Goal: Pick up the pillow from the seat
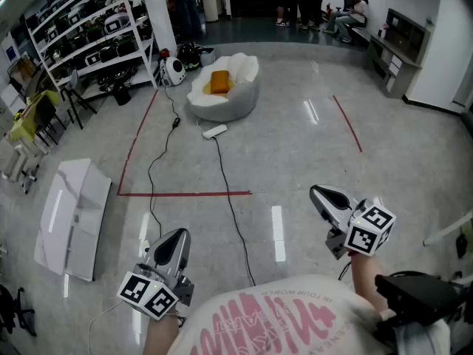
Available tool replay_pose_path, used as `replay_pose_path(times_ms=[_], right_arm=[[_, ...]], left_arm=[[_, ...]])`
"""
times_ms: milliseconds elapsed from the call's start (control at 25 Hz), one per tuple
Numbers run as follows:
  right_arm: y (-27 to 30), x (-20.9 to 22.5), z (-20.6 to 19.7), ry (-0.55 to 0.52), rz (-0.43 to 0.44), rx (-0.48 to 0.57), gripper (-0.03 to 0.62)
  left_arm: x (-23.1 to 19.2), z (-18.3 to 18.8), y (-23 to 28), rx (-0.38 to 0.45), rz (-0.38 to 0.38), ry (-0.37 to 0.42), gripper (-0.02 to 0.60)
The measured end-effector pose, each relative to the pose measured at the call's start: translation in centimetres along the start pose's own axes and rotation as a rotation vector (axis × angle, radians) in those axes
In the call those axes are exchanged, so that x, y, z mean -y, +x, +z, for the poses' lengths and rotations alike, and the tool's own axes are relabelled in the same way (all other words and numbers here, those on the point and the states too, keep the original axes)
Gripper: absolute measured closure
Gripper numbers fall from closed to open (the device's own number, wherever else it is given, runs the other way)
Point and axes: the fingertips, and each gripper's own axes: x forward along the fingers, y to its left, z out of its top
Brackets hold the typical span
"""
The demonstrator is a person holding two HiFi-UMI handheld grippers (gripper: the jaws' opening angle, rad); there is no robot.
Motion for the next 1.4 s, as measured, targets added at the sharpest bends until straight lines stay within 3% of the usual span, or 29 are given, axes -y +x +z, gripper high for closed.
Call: replay_pose_path(times_ms=[320, 640, 800, 920, 1120, 1400], right_arm=[[1.2, -0.2, 0.7, 0.007, 0.014, 0.021, 0.588], [3.4, -1.6, -3.8, 0.019, 0.029, -0.026, 0.585], [4.3, -1.5, -5.2, 0.055, 0.024, -0.065, 0.579], [5.5, -0.7, -4.7, 0.096, 0.050, -0.055, 0.576], [10.8, 2.4, -4.7, 0.090, 0.073, -0.069, 0.577], [18.5, 10.0, 0.0, 0.063, 0.108, -0.041, 0.585]], left_arm=[[-0.9, 0.8, 0.2, -0.002, -0.004, 0.007, 0.564], [-2.8, 0.1, 1.1, 0.046, -0.013, -0.006, 0.563], [-2.7, -1.5, 2.4, -0.020, -0.020, -0.053, 0.563], [-2.9, -2.3, 3.4, -0.062, -0.028, -0.044, 0.563], [-6.6, -2.4, 6.4, -0.045, 0.025, -0.069, 0.565], [-11.9, 0.2, 15.4, -0.019, 0.049, -0.043, 0.565]])
